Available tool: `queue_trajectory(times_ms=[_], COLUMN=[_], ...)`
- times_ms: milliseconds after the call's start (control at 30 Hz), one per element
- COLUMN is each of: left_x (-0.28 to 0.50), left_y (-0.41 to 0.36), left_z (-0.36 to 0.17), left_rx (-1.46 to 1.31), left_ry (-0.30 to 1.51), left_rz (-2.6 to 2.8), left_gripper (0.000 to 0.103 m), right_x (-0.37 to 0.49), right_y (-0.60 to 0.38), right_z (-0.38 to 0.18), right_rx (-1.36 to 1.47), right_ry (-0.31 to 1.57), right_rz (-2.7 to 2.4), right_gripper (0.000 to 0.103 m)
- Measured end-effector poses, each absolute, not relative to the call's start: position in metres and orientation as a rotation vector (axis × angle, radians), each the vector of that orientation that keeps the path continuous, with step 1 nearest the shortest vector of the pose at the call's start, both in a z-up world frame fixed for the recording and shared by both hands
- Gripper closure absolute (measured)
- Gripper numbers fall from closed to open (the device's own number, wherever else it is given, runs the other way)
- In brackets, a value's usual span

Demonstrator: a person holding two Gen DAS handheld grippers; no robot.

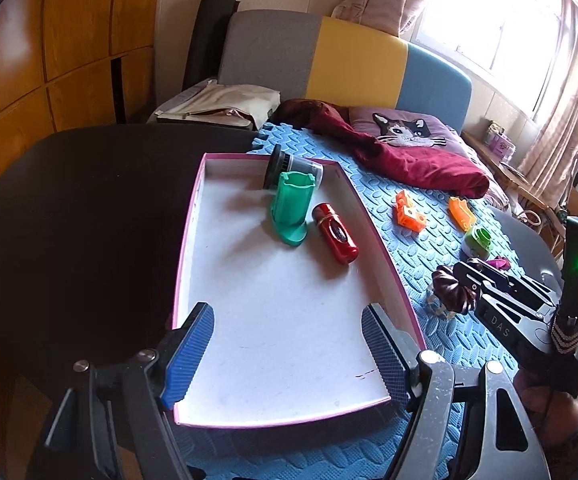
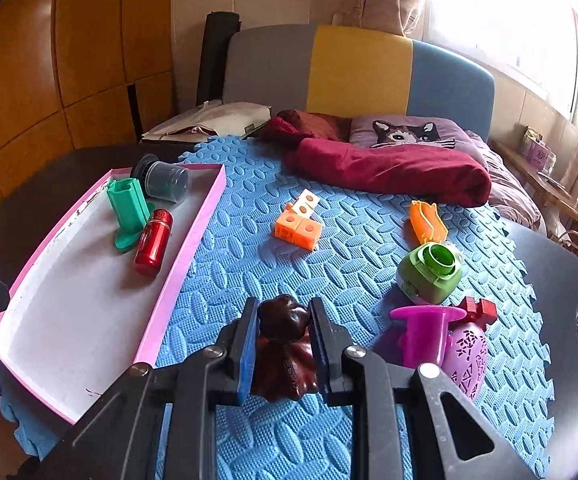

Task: Organize rigid objects
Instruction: 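Lift the brown ruffled piece with the right gripper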

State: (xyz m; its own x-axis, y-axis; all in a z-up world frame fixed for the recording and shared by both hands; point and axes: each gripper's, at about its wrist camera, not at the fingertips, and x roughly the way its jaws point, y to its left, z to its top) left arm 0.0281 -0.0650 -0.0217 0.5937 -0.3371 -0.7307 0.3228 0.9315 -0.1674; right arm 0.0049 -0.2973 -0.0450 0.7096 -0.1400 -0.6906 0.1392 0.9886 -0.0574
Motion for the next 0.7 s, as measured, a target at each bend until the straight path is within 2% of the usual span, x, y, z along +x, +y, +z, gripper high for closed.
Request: queue_trajectory(times_ms=[700], left_x=[0.023], left_y=[-0.056], left_z=[-0.026], left_rx=[-0.020], left_ry=[0.866], left_rz=[-0.363], left_gripper=[0.026], right_x=[-0.007], right_y=[-0.281], right_z=[-0.010], right_rx=[0.080], right_ry=[0.715], right_rz=[-0.075], right_gripper=[0.080])
